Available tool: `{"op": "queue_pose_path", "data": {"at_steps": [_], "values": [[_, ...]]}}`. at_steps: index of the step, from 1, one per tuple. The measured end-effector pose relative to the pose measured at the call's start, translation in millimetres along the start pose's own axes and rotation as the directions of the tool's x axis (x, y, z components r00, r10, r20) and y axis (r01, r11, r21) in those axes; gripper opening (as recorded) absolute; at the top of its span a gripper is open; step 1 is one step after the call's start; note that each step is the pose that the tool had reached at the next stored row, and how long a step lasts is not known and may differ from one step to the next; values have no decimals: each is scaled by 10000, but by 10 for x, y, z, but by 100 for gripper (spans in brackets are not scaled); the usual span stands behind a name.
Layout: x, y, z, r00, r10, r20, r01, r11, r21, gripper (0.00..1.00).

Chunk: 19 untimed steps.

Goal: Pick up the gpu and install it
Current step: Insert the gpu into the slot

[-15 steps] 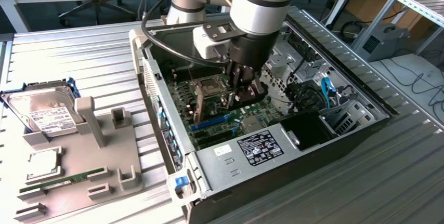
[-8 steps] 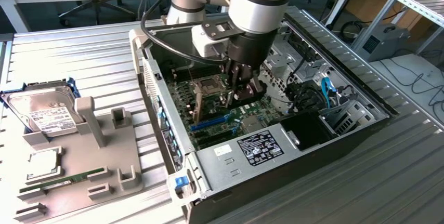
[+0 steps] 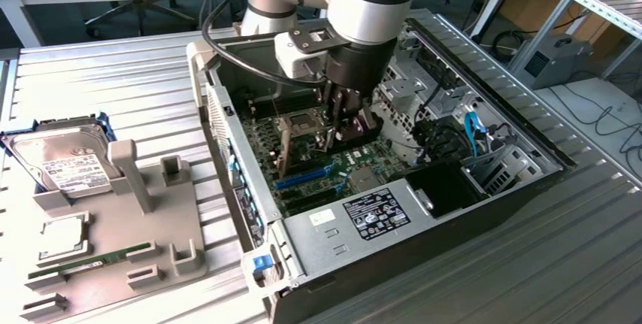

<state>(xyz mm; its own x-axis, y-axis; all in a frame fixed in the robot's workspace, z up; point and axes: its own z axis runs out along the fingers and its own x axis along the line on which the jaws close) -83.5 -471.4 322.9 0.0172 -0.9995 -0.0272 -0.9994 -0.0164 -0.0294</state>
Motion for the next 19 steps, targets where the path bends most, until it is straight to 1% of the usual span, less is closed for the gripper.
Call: {"op": "queue_pose_path", "data": {"at_steps": [9, 19], "values": [[-52, 12, 7, 10000, -1, 0, 1, 10000, -1, 27], [-141, 13, 17, 10000, -1, 0, 1, 10000, 0, 27]]}}
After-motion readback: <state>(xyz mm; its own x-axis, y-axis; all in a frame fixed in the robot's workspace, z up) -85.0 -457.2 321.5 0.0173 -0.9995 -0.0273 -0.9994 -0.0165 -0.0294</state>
